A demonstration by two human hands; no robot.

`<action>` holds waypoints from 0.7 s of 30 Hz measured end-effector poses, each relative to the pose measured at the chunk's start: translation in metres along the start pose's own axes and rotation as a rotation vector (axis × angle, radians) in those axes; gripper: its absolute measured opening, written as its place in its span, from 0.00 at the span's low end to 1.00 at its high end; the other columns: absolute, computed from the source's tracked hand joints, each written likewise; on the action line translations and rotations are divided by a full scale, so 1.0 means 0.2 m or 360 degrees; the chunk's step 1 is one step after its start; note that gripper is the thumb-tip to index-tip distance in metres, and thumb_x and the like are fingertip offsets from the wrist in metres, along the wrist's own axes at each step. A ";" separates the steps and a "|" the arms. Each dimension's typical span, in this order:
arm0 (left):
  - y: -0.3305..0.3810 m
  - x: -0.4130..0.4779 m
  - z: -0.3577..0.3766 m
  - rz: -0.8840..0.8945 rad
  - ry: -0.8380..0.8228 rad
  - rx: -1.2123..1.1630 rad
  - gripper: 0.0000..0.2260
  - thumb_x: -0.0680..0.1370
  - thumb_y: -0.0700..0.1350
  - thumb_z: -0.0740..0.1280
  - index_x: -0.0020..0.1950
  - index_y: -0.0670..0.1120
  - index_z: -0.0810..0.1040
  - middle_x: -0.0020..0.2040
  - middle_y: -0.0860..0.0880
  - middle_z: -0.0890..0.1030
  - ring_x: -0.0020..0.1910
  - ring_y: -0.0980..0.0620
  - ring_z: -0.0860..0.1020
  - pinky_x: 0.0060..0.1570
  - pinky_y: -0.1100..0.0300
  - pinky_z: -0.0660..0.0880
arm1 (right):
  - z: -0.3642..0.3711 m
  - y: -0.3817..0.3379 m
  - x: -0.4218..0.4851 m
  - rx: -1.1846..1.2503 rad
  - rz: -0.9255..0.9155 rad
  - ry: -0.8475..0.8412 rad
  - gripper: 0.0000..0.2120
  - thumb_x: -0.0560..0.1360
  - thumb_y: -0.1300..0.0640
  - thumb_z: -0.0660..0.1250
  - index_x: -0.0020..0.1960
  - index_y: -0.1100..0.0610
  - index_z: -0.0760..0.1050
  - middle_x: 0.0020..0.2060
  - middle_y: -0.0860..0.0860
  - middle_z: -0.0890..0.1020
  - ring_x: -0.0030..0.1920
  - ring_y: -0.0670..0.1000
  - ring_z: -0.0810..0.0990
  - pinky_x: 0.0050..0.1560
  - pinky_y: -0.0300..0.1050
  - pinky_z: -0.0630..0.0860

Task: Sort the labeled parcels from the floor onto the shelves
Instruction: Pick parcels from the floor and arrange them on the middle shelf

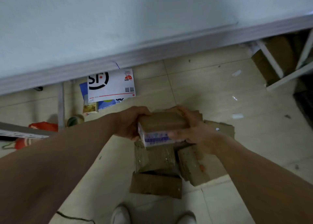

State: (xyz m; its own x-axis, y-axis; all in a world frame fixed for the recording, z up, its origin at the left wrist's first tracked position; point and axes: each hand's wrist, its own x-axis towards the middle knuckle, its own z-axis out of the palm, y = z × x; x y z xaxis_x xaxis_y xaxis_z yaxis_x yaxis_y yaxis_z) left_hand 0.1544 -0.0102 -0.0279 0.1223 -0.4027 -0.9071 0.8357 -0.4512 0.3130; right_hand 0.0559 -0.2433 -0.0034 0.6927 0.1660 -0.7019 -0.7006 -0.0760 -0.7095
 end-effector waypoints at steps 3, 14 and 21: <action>0.02 -0.39 0.15 -0.0109 -0.0252 -0.0013 0.25 0.75 0.63 0.58 0.47 0.44 0.83 0.42 0.43 0.81 0.35 0.49 0.78 0.33 0.63 0.72 | 0.00 -0.32 -0.37 0.0047 0.0119 -0.0314 0.45 0.61 0.56 0.83 0.74 0.50 0.66 0.66 0.59 0.77 0.65 0.60 0.78 0.69 0.61 0.72; 0.32 -1.75 0.61 0.0301 -0.0414 0.0265 0.38 0.72 0.75 0.53 0.67 0.50 0.78 0.65 0.39 0.79 0.60 0.40 0.80 0.46 0.51 0.81 | 0.06 -1.30 -1.48 -0.0130 -0.0008 -0.0147 0.26 0.66 0.34 0.76 0.59 0.47 0.83 0.59 0.57 0.84 0.59 0.59 0.83 0.59 0.58 0.80; 0.62 -2.56 0.76 0.1122 -0.0453 0.0463 0.41 0.63 0.63 0.78 0.74 0.59 0.68 0.70 0.46 0.74 0.69 0.40 0.73 0.67 0.35 0.68 | 0.08 -1.80 -1.94 -0.0025 -0.0054 0.0077 0.33 0.64 0.32 0.72 0.60 0.53 0.84 0.59 0.60 0.84 0.57 0.57 0.84 0.58 0.51 0.80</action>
State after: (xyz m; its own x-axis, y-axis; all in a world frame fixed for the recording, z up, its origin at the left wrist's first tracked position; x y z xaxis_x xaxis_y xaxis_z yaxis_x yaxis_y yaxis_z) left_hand 0.1136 0.0195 0.5177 0.3942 -0.8389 -0.3753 0.4355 -0.1891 0.8801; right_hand 0.0364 -0.2645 0.5249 0.7236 0.1208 -0.6796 -0.6743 -0.0866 -0.7333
